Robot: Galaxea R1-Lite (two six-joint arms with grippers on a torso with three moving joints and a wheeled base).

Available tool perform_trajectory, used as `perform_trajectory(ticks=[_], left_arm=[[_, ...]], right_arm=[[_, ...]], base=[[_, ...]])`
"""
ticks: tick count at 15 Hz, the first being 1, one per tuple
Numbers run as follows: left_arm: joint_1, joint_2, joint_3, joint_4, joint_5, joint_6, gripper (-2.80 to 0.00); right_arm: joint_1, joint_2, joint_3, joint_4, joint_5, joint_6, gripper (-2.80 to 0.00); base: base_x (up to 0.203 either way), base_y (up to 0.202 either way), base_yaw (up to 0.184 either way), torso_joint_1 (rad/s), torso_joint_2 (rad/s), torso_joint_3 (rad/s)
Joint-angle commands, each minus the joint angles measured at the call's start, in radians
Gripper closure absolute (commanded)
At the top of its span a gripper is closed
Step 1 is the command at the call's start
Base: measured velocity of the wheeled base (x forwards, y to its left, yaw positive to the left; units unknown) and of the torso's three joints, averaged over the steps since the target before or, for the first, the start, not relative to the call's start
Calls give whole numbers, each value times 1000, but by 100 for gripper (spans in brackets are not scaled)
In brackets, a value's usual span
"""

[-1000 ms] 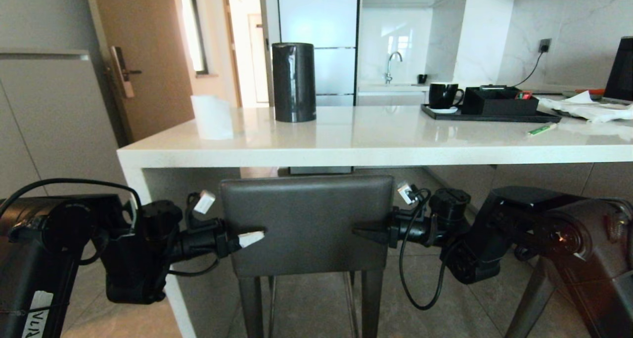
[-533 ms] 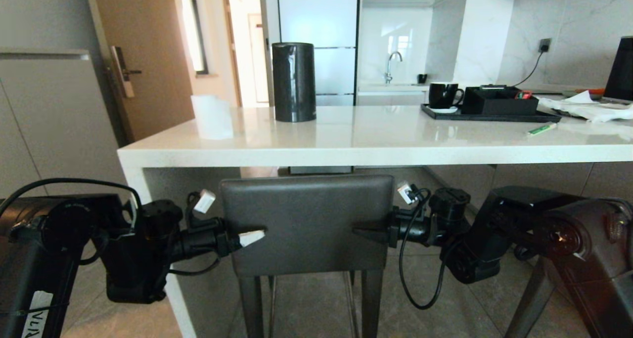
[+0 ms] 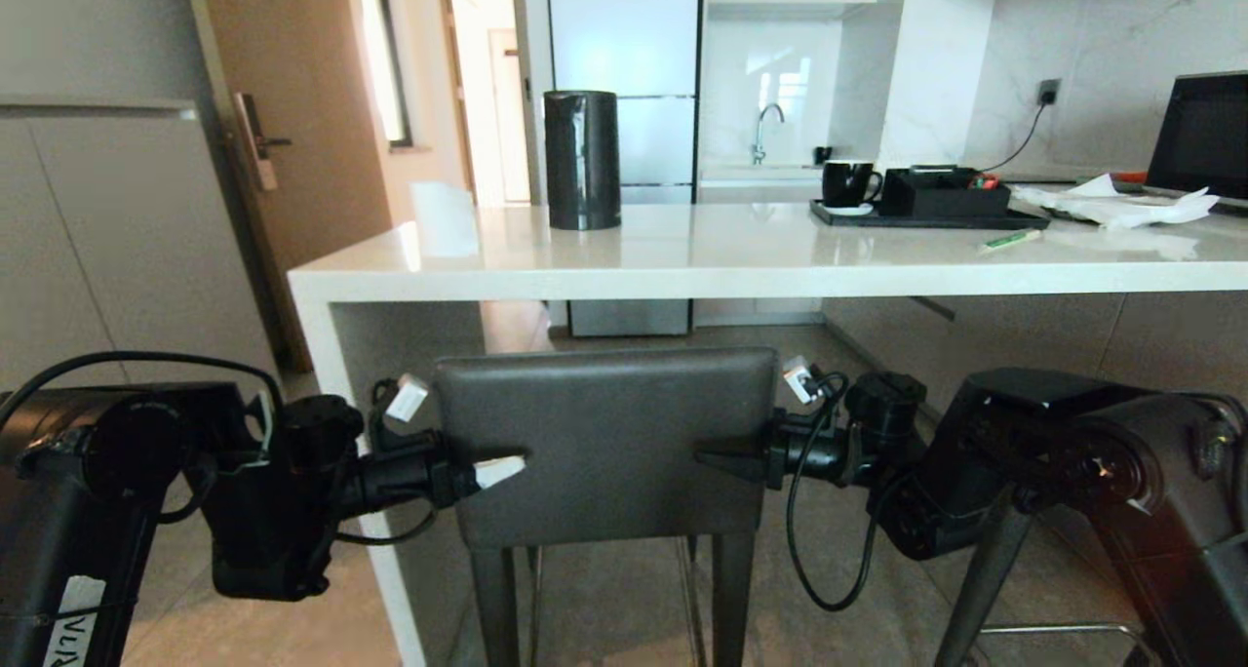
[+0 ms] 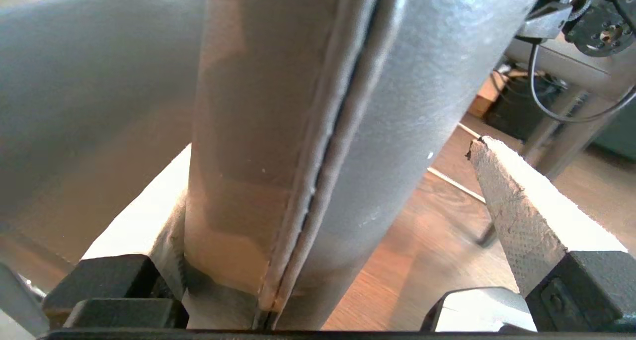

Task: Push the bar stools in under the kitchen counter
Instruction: Pull the gray chair out from under the dining table

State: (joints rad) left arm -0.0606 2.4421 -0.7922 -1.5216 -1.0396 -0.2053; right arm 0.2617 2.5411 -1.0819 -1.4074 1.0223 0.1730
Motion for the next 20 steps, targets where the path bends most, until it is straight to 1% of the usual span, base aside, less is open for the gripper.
perform_trajectory(ticks=[1, 15, 20], left_arm=[[1, -2, 1, -8, -7, -2, -280], [-11, -37, 25, -8, -6, -2, -280], [-24, -38, 36, -8, -5, 13, -280]], right_arm=[[1, 1, -3, -8, 5, 2, -280], [4, -16, 18, -15, 5, 2, -280], [4, -26, 33, -26, 5, 2, -280]], base=[[-192, 0, 2, 2, -7, 2], [-195, 0, -2, 3, 3, 3], [-192, 0, -1, 1, 2, 2]])
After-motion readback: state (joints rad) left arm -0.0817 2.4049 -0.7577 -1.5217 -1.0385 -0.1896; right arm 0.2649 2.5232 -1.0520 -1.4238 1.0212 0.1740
